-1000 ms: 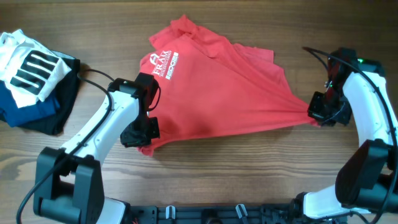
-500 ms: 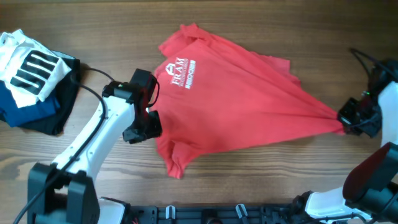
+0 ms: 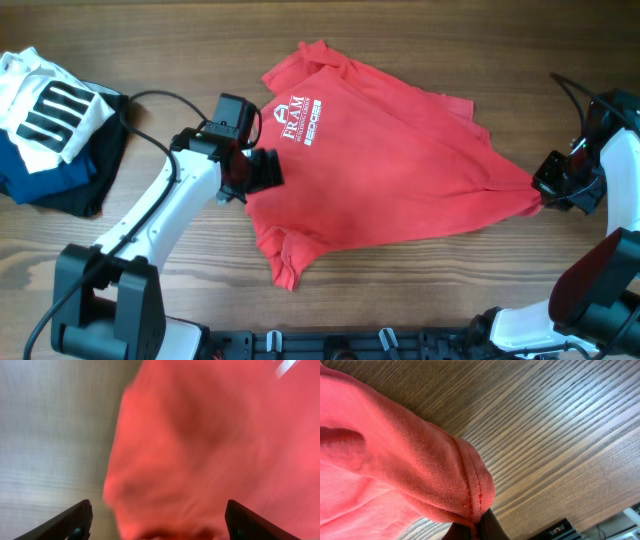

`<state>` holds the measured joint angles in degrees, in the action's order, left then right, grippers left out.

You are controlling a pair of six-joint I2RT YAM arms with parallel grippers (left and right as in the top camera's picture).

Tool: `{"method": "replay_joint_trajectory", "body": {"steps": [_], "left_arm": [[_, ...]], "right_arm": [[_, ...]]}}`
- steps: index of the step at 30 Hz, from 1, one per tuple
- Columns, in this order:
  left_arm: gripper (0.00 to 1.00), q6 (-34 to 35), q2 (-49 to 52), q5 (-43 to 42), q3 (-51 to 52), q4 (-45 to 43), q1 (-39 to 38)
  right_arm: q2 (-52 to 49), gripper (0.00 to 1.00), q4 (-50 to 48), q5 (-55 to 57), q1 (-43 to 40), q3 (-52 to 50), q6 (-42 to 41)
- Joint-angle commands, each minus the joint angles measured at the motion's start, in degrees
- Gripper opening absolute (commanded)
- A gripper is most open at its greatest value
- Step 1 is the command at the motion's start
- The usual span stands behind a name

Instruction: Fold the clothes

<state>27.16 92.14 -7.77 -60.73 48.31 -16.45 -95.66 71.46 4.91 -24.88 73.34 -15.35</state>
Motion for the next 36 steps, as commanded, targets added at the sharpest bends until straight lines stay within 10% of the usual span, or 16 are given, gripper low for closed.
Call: {"method": "replay_joint_trajectory", "body": {"steps": [1, 6, 15, 24, 26, 28, 36], "left_arm": [[0.84, 0.3, 0.3, -3.8, -0.1, 7.5, 0.2], [0.81, 0.3, 0.3, -3.8, 0.4, 14.9, 0.2], [0.58, 0.4, 0.4, -4.9, 10.2, 1.4, 0.2], [0.56, 0.3, 0.5, -6.5, 17.2, -13.2, -0.6], [0.49, 0.3, 0.5, -9.5, 17.4, -15.2, -0.6], [0.04, 0.3, 0.5, -10.9, 17.4, -15.2, -0.6], [0.04, -3.0, -9.4, -10.8, 13.7, -5.4, 2.2]], "right_arm": [[1.0, 0.04, -0.3, -0.7, 0.1, 0.0, 0.4], [1.0, 0.04, -0.3, -0.7, 0.1, 0.0, 0.4], [1.0, 0.04, 0.0, -0.7, 0.1, 0.0, 0.8], [1.0, 0.04, 0.1, -0.7, 0.1, 0.0, 0.8], [1.0, 0.04, 0.1, -0.7, 0.1, 0.0, 0.8], [1.0, 0.04, 0.1, -0.7, 0.1, 0.0, 0.8], [1.0, 0.04, -0.1, -0.7, 0.1, 0.0, 0.8]]}}
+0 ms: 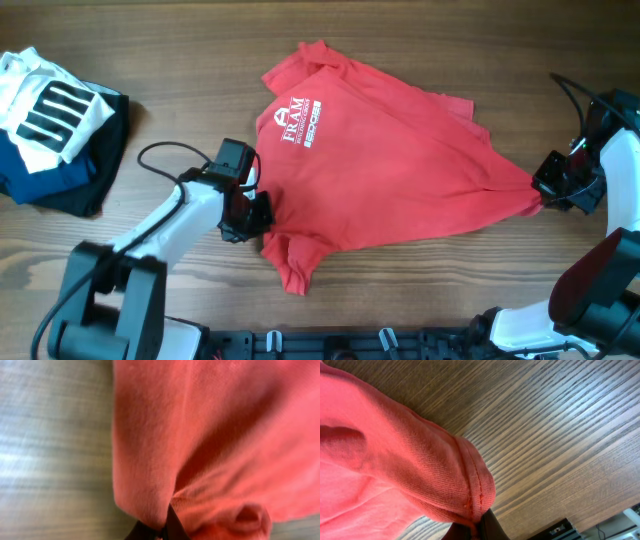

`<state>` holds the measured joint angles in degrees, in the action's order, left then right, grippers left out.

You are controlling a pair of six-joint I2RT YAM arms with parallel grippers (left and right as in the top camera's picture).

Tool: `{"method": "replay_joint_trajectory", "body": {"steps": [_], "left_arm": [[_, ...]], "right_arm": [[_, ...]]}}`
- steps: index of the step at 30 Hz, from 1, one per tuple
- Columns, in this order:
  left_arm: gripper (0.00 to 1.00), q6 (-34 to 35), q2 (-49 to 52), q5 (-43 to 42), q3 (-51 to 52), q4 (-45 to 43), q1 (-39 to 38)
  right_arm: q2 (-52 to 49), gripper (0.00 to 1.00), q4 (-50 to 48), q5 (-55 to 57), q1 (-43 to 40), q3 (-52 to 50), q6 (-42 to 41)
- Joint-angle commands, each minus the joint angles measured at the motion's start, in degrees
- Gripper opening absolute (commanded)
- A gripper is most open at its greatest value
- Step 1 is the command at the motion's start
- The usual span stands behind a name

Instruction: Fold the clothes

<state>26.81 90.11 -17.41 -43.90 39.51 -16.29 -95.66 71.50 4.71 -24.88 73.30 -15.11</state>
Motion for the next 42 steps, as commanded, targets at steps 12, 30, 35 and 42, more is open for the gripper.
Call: {"method": "replay_joint_trajectory", "body": {"steps": [12, 30, 35, 42], "left_arm": [[0.04, -5.6, -27.9, -2.5, -34.3, 13.4, 23.6], [0.04, -5.6, -29.2, -2.6, -57.4, 21.7, 31.5], [0.04, -5.6, -19.8, -5.5, -57.4, 21.5, 29.6], [0.04, -7.1, -0.8, -5.5, -57.4, 5.0, 20.7]], "right_arm": [[17.1, 0.04, -2.9, -10.8, 0.1, 4.6, 6.1], [35.7, 0.04, -1.2, -12.4, 0.1, 33.9, 5.4], [22.0, 0.04, 0.1, -17.9, 0.1, 33.9, 7.0], [3.9, 0.04, -10.8, -22.5, 3.1, 33.9, 8.6]]}}
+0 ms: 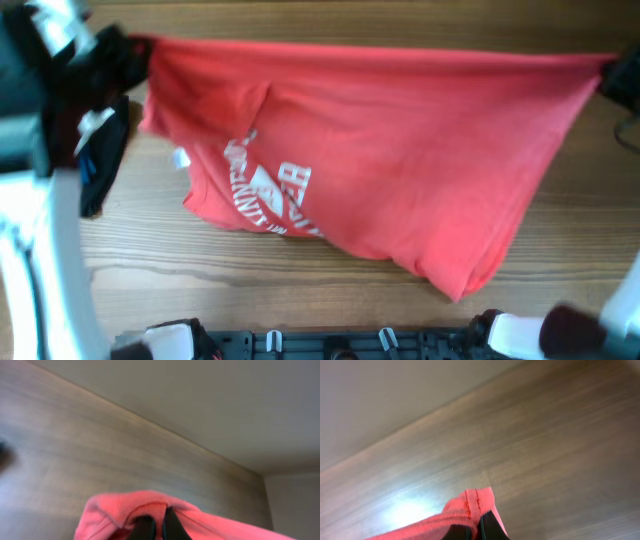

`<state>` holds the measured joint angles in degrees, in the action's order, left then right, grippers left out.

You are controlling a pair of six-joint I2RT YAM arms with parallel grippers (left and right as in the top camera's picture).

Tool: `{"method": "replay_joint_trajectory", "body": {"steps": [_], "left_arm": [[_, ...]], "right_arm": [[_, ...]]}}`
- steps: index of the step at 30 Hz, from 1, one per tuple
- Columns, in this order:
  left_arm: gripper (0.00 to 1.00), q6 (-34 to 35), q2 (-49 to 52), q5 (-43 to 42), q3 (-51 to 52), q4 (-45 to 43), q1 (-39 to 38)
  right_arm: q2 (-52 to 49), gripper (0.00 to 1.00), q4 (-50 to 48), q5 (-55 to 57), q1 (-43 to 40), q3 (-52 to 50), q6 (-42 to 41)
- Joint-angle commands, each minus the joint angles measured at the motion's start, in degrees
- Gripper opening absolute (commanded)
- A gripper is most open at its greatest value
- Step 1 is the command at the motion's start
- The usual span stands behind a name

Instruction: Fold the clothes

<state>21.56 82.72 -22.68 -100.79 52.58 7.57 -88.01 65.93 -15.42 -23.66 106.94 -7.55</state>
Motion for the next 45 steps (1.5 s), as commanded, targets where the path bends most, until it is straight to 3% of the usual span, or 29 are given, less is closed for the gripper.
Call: {"method": "replay_joint_trajectory", "body": {"steps": [1, 3, 7, 10, 13, 17, 21, 28, 35, 41, 45], "left_arm": [[0.04, -1.8, 8.9, -0.3, -0.5, -13.8, -4.0], [0.04, 0.9, 10.8, -0.2, -2.2, -24.5, -4.2], [0.04, 0.4, 10.7, 0.9, -15.7, -23.7, -1.1], [0.04, -2.4, 10.7, 0.8, -25.5, -13.9, 2.0], [0.04, -7.5, 10.9, 0.2, -26.0, -0.4, 1.7], [0.04, -12.4, 16.2, 2.7, -21.7, 25.1, -0.1], [0.04, -16.1, 22.3, 4.5, -10.8, 34.0, -1.2], [0.04, -16.2, 23.7, 3.4, 16.9, 27.3, -1.4], [0.04, -15.1, 20.1, 3.2, 27.5, 27.3, -1.3], [0.04, -11.6, 9.7, 5.3, 36.0, 25.4, -1.3], [0.04, -8.9, 4.6, 6.0, 38.9, 21.5, -1.5]], "right_arm": [[-4.5, 0.04, -7.6, -2.6, 2.5, 0.4, -0.1], [-3.8, 0.05, -13.2, -2.5, 4.1, 2.4, -3.5], [-0.9, 0.04, -13.6, 4.7, 4.6, 13.3, -6.3], [0.1, 0.04, -9.7, 5.6, 4.6, 16.6, -4.7], [-1.9, 0.04, -1.4, 6.1, 4.6, 16.3, -2.1], [-10.5, 0.04, 15.6, 6.5, 4.7, 16.3, 4.0], [-18.4, 0.04, 24.5, 6.7, 5.1, 13.3, 6.3], [-19.2, 0.04, 22.0, 6.7, 5.0, -8.8, 6.0], [-11.8, 0.04, 10.4, 10.6, -0.2, -32.9, -1.7], [0.9, 0.04, 8.1, 13.1, -8.8, -38.7, -3.0], [6.0, 0.04, 7.5, 11.7, -8.3, -38.7, -2.6]]}}
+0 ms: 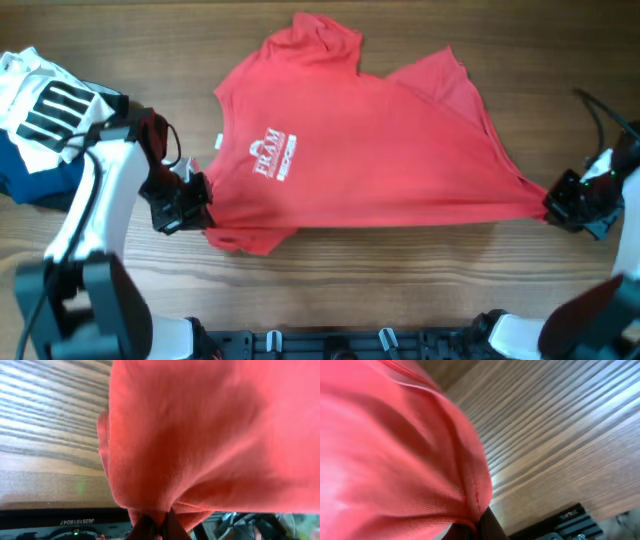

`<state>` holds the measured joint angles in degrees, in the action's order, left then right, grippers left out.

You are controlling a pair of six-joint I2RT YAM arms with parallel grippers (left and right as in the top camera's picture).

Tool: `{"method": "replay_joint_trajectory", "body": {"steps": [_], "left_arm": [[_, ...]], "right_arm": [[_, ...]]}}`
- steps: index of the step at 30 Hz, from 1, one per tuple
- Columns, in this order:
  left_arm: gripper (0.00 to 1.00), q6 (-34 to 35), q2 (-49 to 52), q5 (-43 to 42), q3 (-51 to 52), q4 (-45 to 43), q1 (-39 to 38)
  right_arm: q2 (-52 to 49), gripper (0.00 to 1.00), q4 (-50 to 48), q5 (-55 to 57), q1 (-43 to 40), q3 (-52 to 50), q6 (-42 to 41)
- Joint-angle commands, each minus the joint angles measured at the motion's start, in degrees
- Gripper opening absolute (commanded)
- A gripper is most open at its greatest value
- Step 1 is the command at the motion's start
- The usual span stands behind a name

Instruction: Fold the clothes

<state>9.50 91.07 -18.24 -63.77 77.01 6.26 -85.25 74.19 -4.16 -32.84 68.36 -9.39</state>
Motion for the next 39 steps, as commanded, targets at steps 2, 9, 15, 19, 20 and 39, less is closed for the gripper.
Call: {"method": "replay_joint_trajectory", "body": {"steps": [2, 9, 15, 19, 20, 39], "left_arm": [[0.04, 4.0, -4.0, 1.3, 1.9, -5.7, -0.2], [0.1, 9.4, -4.0, 1.1, 1.9, -21.9, -0.2], [0.12, 10.5, -2.1, 1.4, 1.9, -32.4, -0.2], [0.11, 10.9, 1.3, 0.7, 1.9, -33.7, -0.2], [0.09, 10.9, 2.6, 0.0, 1.9, -32.9, -0.2], [0.27, 5.1, 2.4, -2.6, 2.1, -12.2, -1.7]], "right_arm": [[3.3, 0.04, -1.5, -0.4, 3.2, -0.2, 0.3], [1.7, 0.04, -12.4, -0.3, 12.2, -0.5, -1.2], [-7.0, 0.04, -20.3, -0.3, 15.6, -0.5, -1.3], [-12.7, 0.04, -23.9, -0.3, 16.6, -0.5, -2.7], [-14.5, 0.04, -24.9, -0.4, 17.0, -0.5, -2.7], [-21.1, 0.04, -28.9, 1.6, 19.2, -0.5, -4.1]]}}
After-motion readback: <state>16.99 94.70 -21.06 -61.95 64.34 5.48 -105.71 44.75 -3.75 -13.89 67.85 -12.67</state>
